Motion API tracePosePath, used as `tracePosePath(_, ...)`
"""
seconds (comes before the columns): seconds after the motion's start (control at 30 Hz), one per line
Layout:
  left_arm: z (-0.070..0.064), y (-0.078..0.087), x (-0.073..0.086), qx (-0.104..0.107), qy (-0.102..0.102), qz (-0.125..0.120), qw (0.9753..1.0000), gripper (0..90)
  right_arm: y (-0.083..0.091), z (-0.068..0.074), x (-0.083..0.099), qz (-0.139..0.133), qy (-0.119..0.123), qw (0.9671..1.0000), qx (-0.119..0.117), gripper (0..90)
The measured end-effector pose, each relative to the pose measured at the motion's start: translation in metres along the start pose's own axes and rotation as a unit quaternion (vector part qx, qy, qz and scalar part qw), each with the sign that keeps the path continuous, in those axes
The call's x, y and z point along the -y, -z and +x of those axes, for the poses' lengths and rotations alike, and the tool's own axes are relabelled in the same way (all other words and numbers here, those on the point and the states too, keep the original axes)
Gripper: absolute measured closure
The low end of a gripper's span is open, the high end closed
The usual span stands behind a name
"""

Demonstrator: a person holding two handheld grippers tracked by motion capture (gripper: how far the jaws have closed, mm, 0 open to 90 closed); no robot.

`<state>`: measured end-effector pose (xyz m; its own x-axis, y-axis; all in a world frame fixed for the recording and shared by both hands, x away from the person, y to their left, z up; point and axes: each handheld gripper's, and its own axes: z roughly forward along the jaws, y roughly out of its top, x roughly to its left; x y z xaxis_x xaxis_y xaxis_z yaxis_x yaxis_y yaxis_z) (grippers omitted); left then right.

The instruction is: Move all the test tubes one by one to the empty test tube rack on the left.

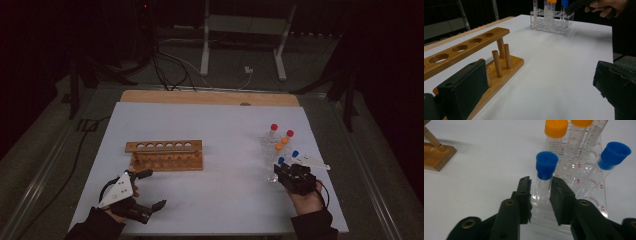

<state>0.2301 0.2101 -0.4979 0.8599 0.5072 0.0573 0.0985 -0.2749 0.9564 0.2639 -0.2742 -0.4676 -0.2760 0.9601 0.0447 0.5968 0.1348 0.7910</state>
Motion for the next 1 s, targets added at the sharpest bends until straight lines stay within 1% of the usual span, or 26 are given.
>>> tracePosePath(0.17,0.0,0.0,0.0,0.001,0.001,0.0,1.0,0.4,-0.002,0.001,-0.001,0.001,0.002,1.0,0.006,73.0)
tracePosePath(0.2,0.0,0.0,0.0,0.0,0.001,0.0,1.0,0.5,-0.004,0.002,-0.001,0.0,0.008,0.9999,0.011,74.9)
tracePosePath(0.27,0.0,0.001,0.0,0.0,0.001,0.001,1.0,0.5,-0.004,0.004,-0.001,0.0,0.013,0.9997,0.019,75.9)
tracePosePath(0.5,0.0,0.001,0.0,0.0,0.0,0.0,1.0,0.5,-0.002,0.004,-0.002,-0.002,0.015,0.9997,0.018,76.6)
tracePosePath(0.73,0.0,0.001,0.0,-0.001,0.0,0.0,1.0,0.5,0.011,0.004,-0.008,-0.026,0.018,0.9994,0.017,76.6)
tracePosePath(0.9,0.0,0.001,0.0,-0.001,0.0,0.0,1.0,0.5,0.018,0.007,-0.012,-0.037,0.027,0.9987,0.021,76.7)
tracePosePath(1.0,0.0,0.001,0.0,-0.001,0.001,0.001,1.0,0.5,0.024,0.01,-0.015,-0.047,0.037,0.9979,0.025,76.7)
